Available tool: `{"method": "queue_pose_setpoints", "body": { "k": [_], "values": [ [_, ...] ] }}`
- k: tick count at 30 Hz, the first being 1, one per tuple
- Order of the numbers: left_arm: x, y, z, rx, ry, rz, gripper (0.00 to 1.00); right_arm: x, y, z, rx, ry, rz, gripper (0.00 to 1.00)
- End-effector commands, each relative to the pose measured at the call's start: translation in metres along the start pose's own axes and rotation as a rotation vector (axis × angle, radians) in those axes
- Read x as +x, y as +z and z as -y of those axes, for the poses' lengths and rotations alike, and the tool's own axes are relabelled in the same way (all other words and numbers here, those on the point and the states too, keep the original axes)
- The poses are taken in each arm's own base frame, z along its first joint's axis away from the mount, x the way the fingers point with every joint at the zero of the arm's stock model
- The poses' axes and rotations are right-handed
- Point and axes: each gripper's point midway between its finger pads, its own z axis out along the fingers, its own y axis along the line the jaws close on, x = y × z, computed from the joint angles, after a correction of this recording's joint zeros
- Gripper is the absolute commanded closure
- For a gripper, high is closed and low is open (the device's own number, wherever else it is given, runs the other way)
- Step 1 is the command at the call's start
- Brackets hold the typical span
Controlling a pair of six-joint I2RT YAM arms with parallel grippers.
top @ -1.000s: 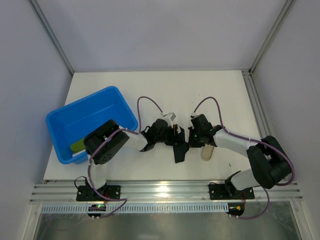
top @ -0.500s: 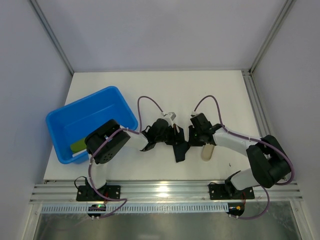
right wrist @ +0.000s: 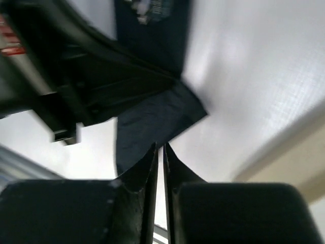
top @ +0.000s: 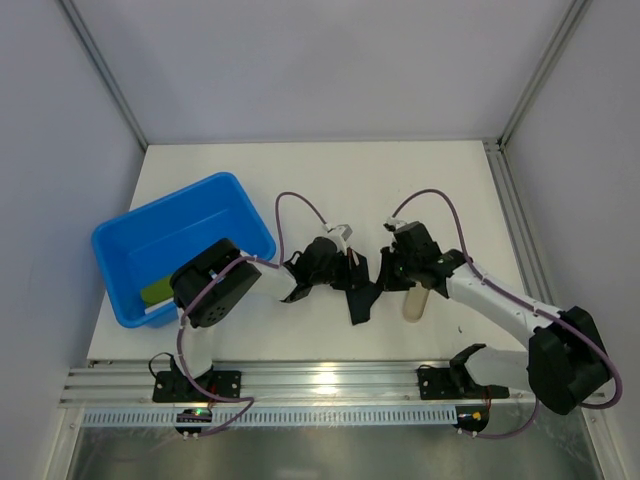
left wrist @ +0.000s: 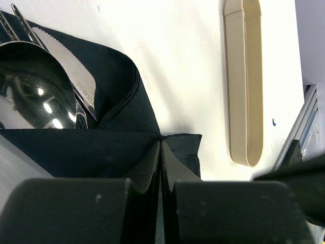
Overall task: Place the utensils on the paper napkin and roll it up
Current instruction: Roll the napkin at the center of the board.
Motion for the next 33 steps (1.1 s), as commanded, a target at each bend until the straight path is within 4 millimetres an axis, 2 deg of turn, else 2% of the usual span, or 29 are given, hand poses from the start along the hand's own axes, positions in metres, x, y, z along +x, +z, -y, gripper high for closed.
{"method": "queue_pose_setpoints", "body": {
  "k": [1, 2, 3, 4, 6, 8, 9, 16, 21, 29, 33],
  "values": [
    [0.063, -0.014, -0.092, -0.306, -0.001, -0.184, 1.0, -0.012, -0.013, -0.057, -0.317, -0.077, 0.026, 0.91],
    [0.064, -0.014, -0.091, -0.301, -0.001, -0.184, 1.0, -0.006, -0.015, -0.069, -0.393, -0.08, -0.008, 0.93],
    [0.063, -0.014, -0.091, -0.301, -0.002, -0.182, 1.0, 0.0, -0.011, -0.072, -0.42, -0.072, -0.036, 0.96],
    [0.063, -0.014, -0.091, -0.301, -0.003, -0.182, 1.0, -0.003, -0.009, -0.079, -0.458, -0.076, -0.02, 0.96],
    [0.063, -0.014, -0.091, -0.301, -0.004, -0.184, 1.0, 0.008, -0.005, -0.083, -0.506, -0.049, -0.049, 0.96],
    [0.063, -0.015, -0.091, -0.301, -0.006, -0.184, 1.0, 0.009, 0.001, -0.086, -0.533, -0.035, -0.044, 0.96],
    [0.063, -0.015, -0.091, -0.301, -0.006, -0.184, 1.0, 0.015, 0.005, -0.084, -0.537, -0.028, -0.061, 0.96],
    [0.064, -0.013, -0.089, -0.292, -0.006, -0.189, 1.0, 0.029, 0.025, -0.085, -0.57, -0.006, -0.083, 0.96],
    [0.064, -0.014, -0.09, -0.296, -0.003, -0.191, 1.0, 0.048, 0.039, -0.072, -0.525, 0.027, -0.135, 0.96],
    [0.066, -0.013, -0.093, -0.306, 0.004, -0.2, 1.0, 0.074, 0.039, -0.061, -0.497, 0.062, -0.179, 0.96],
    [0.066, -0.014, -0.094, -0.31, 0.006, -0.203, 1.0, 0.081, 0.037, -0.056, -0.485, 0.067, -0.175, 0.96]
  ]
}}
